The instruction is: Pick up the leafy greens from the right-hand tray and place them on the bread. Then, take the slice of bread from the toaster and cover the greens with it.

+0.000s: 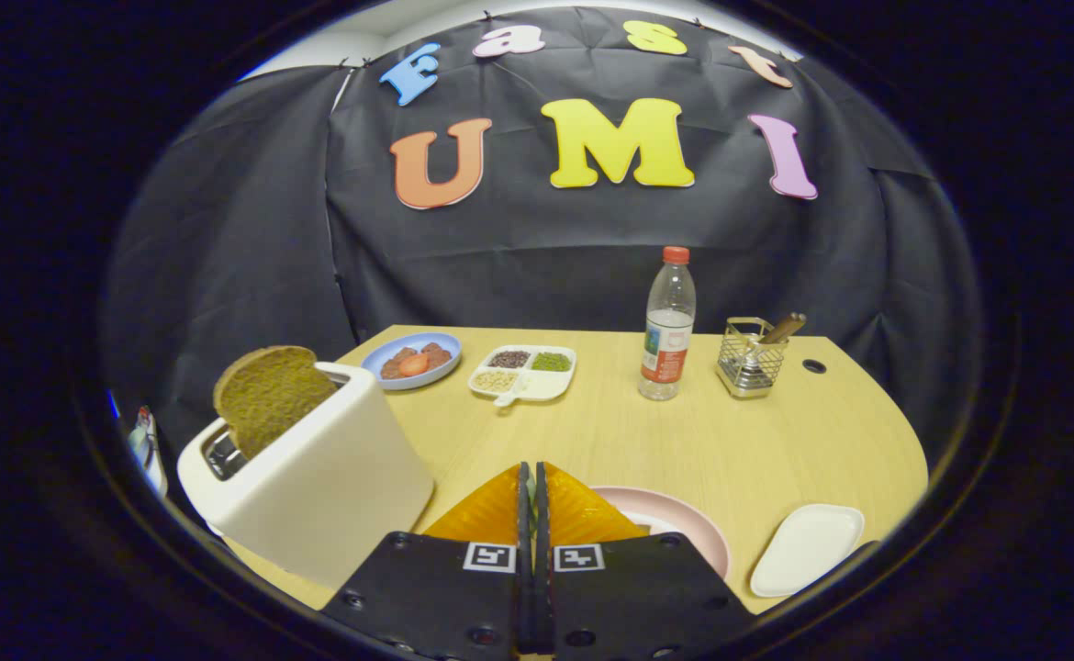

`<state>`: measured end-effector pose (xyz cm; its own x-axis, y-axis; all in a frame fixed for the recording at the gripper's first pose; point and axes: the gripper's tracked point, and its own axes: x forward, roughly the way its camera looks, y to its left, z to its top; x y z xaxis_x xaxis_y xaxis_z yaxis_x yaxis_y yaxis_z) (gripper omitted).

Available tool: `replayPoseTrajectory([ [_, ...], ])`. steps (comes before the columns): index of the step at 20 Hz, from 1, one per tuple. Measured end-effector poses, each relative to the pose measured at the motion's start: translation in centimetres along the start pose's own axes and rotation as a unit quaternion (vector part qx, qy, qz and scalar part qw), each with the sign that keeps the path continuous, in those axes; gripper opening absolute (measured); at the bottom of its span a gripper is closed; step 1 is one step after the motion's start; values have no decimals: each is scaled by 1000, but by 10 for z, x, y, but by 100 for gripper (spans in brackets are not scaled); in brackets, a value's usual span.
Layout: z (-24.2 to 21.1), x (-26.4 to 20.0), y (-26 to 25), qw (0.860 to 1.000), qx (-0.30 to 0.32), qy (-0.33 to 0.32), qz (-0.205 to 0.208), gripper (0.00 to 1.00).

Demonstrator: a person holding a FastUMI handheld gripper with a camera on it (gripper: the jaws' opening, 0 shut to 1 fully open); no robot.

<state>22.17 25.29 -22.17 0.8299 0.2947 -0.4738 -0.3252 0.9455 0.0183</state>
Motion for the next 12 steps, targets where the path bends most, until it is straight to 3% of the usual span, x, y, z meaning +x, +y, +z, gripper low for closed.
replayPoseTrajectory([
  [9, -31, 36, -47, 998, 14, 45, -29, 0],
  [12, -33, 36, -60, 998, 12, 44, -51, 10],
])
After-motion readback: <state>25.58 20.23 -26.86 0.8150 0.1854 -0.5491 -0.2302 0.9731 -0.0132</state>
